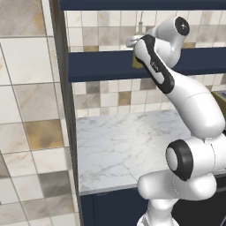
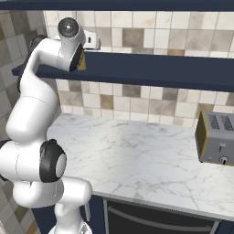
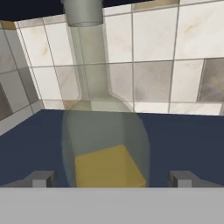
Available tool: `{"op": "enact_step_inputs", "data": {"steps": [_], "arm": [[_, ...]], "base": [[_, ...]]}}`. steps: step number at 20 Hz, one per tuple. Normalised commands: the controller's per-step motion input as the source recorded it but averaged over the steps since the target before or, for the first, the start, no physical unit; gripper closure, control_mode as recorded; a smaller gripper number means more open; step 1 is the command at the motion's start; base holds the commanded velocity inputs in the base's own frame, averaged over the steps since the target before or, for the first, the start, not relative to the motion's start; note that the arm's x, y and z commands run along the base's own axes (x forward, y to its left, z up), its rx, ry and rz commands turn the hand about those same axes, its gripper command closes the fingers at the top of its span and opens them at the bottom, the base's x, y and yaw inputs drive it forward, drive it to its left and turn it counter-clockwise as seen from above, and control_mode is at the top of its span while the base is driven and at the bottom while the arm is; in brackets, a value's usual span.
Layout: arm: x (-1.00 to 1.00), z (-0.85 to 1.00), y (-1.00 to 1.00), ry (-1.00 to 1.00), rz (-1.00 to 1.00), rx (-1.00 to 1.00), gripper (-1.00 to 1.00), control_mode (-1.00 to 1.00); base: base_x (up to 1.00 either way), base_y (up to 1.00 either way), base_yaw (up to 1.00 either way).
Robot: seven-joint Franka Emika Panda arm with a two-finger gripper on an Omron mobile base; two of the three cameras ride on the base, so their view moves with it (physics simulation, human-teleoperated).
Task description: Take 2 condiments from the cabinet and move them on the counter near the stove.Make sure the condiments are lined up with each other, next to each other.
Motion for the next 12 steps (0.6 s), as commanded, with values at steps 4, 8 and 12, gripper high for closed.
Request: {"op": "enact_step_inputs", "data": {"steps": [4,8,12], "arm": [[0.0,0.0,0.0,0.0,0.0,0.0,1.0,-1.0],[0.0,0.0,0.0,0.0,0.0,0.0,1.0,-1.0],[0.0,-0.04,0.0,0.0,0.0,0.0,1.0,-1.0]], "base": [[0.0,0.0,0.0],[0.0,0.0,0.0],[0.0,0.0,0.0]]}}
